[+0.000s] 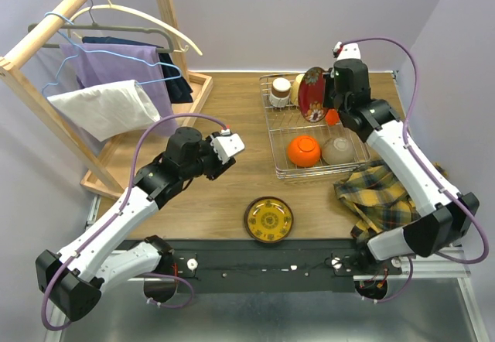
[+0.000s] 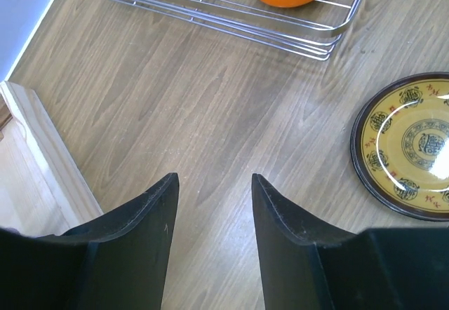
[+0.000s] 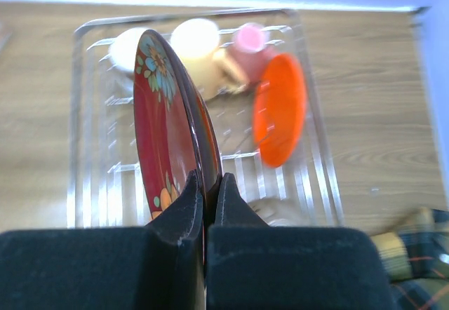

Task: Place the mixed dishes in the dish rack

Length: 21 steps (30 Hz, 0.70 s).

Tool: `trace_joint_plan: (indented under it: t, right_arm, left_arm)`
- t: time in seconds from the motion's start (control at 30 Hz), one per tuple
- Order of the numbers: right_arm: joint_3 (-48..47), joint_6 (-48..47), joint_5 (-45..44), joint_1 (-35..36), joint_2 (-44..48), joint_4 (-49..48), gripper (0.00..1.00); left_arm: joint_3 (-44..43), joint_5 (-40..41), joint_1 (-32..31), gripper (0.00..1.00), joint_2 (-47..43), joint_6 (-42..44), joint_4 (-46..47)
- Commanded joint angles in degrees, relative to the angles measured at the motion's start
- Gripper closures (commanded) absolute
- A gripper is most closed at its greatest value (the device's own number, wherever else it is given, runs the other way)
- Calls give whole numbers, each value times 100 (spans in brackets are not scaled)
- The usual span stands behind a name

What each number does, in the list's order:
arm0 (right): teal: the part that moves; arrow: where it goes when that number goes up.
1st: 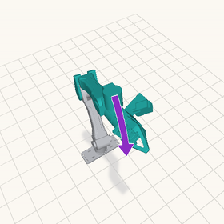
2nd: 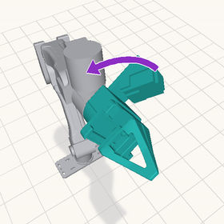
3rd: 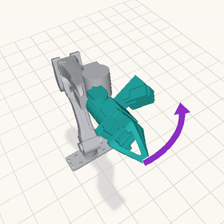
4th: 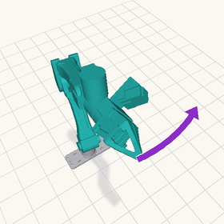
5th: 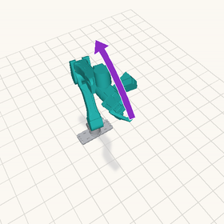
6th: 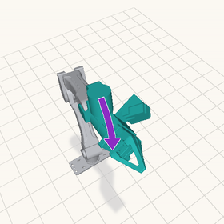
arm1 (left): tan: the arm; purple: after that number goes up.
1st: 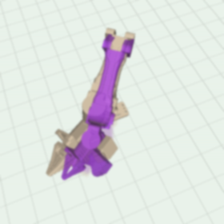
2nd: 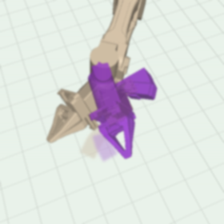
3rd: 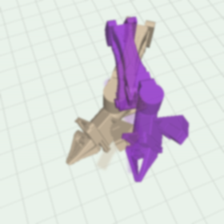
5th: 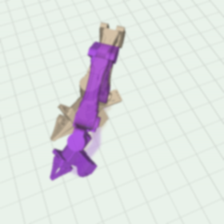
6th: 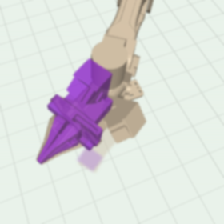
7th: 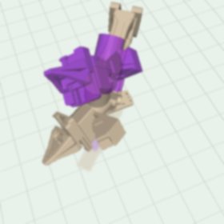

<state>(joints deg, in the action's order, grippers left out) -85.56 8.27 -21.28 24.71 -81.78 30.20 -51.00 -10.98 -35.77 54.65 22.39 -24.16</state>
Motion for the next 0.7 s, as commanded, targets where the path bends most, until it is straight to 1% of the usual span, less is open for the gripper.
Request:
trace_joint_plan:
  t: [0.0, 0.03, 0.17, 0.23, 0.37, 0.5, 0.67]
  right_arm:
    - [-75, -246, -2046, 43, -268, -1076, 100]
    - [-40, -534, -2134, 43, -373, -1199, 99]
    - [-163, -748, -2556, 34, -742, -1375, 99]
    - [-181, -957, -2530, 43, -857, -1437, 100]
    - [-137, -1398, -2320, 34, -1068, -1630, 100]
    - [-128, -1811, -1793, -27, -1200, -1657, 100]
    - [-259, -2075, -1660, -142, -1393, -1719, 100]
  left_arm:
    - [-77, -70, 8, 44, -78, 134, -133]
    - [-68, -105, 35, 44, -78, 90, -124]
    - [-85, -220, 131, 44, -34, 20, -150]
    - [-94, -264, 149, 44, 1, -7, -150]
    - [-94, -334, 175, 44, 37, -33, -159]
    - [-85, -413, 193, 44, 80, -51, -159]
    - [-24, -457, 211, 44, 98, -86, -115]
